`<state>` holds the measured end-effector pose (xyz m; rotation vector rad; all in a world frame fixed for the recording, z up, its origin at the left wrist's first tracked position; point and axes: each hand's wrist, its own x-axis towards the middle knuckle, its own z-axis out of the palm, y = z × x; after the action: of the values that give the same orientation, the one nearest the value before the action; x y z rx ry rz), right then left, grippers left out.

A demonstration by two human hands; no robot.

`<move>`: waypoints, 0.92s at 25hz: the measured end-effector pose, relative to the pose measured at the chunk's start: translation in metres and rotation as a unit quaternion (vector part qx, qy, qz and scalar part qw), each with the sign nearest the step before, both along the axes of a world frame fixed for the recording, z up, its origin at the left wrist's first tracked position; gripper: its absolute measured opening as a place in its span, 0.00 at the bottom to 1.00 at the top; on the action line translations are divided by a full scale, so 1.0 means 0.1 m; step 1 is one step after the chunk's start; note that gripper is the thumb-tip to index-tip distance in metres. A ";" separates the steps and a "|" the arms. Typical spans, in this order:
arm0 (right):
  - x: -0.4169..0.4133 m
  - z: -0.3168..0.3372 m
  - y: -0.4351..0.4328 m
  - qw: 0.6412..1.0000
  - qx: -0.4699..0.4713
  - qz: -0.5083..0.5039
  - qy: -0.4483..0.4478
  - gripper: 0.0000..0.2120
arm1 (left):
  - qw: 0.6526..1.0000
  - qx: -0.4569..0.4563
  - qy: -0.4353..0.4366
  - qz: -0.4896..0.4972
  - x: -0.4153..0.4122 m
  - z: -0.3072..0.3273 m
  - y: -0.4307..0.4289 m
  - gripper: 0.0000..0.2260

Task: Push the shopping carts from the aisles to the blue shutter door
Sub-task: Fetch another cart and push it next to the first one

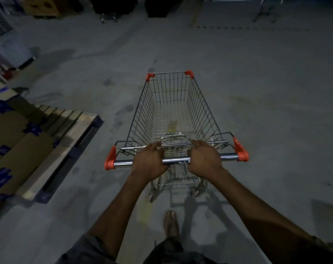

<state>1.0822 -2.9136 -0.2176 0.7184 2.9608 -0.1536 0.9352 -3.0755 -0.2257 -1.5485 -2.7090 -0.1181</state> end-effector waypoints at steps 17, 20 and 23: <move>-1.05 -0.16 2.21 0.958 0.098 -0.248 0.102 0.14 | 0.992 0.030 0.009 -0.126 -1.39 -0.15 2.85 0.16; -1.14 -0.24 2.74 0.957 0.113 -0.235 0.129 0.13 | 0.988 0.049 0.033 -0.145 -1.50 -0.17 3.36 0.14; -1.21 -0.34 3.34 0.952 0.128 -0.223 0.164 0.11 | 0.984 0.066 0.060 -0.157 -1.62 -0.19 3.96 0.19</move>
<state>0.9613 -2.5794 -0.2512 1.5320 3.0986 0.0969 0.7734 -2.6796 -0.2446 -1.8614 -2.2992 -0.1954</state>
